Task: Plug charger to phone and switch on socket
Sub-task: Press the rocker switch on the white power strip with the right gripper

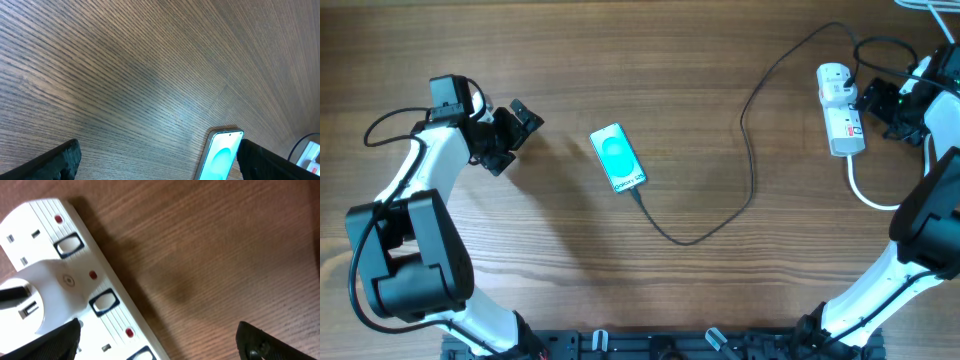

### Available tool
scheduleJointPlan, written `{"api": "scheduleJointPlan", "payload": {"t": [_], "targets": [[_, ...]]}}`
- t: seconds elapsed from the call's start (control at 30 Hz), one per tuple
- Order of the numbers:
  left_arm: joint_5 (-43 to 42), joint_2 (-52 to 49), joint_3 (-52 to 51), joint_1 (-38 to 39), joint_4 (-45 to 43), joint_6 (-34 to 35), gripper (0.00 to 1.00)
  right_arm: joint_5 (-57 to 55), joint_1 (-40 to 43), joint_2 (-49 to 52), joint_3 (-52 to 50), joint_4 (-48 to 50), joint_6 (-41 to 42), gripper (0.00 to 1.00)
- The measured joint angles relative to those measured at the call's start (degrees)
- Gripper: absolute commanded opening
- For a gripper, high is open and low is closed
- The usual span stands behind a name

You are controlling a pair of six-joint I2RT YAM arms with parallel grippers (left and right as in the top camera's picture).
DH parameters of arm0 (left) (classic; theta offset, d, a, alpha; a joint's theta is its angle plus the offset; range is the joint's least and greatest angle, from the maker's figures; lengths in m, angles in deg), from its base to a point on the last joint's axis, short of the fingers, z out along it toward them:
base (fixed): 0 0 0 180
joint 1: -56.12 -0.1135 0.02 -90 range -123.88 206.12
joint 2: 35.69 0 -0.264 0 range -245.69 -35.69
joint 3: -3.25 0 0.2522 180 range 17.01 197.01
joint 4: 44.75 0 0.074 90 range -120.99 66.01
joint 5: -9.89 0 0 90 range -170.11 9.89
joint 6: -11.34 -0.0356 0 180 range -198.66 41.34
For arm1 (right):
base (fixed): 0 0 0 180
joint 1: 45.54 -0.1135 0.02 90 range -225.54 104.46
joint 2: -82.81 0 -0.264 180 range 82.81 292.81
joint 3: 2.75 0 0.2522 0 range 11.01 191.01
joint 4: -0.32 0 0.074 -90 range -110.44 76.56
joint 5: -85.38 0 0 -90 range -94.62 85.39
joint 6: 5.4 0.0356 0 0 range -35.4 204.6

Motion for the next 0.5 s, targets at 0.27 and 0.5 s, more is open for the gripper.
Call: {"api": "scheduleJointPlan", "payload": {"t": [0.27, 0.5], "targets": [[0.00, 0.00, 0.00, 0.00, 0.00, 0.02, 1.00, 0.17, 0.00, 0.59, -4.33, 7.19, -4.31, 1.00], [0.00, 0.00, 0.00, 0.00, 0.00, 0.00, 1.00, 0.17, 0.00, 1.46, -4.42, 9.33, -8.85, 1.00]]}}
